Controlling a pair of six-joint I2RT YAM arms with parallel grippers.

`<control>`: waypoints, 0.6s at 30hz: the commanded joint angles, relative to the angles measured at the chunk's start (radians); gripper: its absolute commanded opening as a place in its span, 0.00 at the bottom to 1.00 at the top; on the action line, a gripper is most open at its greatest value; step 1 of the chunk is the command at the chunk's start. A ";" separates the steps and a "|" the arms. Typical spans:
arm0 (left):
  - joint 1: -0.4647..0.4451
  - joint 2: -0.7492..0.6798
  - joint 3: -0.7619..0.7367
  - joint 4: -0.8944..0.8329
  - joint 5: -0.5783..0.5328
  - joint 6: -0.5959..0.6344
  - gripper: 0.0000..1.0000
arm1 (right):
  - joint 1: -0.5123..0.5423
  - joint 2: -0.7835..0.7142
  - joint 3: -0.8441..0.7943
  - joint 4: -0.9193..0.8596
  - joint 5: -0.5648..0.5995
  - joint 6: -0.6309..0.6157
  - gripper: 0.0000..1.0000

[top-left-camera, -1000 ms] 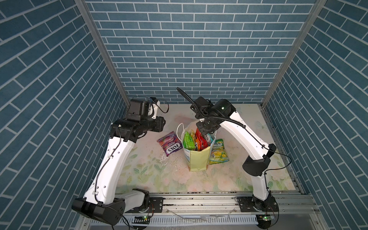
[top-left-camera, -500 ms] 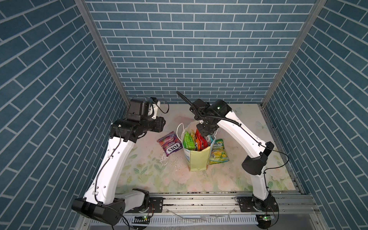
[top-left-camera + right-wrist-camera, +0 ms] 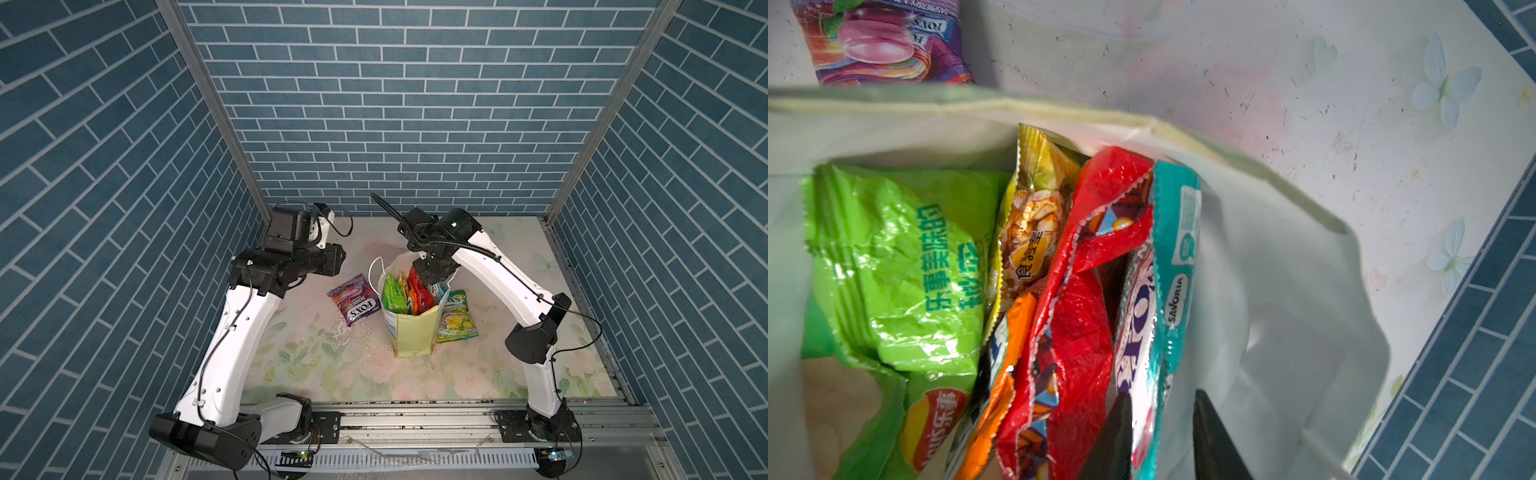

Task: Take the snacks out of the paper bag
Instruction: 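Lower the right gripper into the bag onto the teal Fox's Mint Blossom pack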

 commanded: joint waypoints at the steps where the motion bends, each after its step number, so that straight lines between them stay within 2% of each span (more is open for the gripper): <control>1: 0.005 -0.004 0.014 -0.017 0.003 0.007 0.51 | -0.009 0.011 -0.016 -0.045 -0.016 0.023 0.27; 18: 0.005 -0.003 0.013 -0.019 -0.001 0.006 0.51 | -0.018 0.028 -0.047 -0.008 -0.044 0.007 0.22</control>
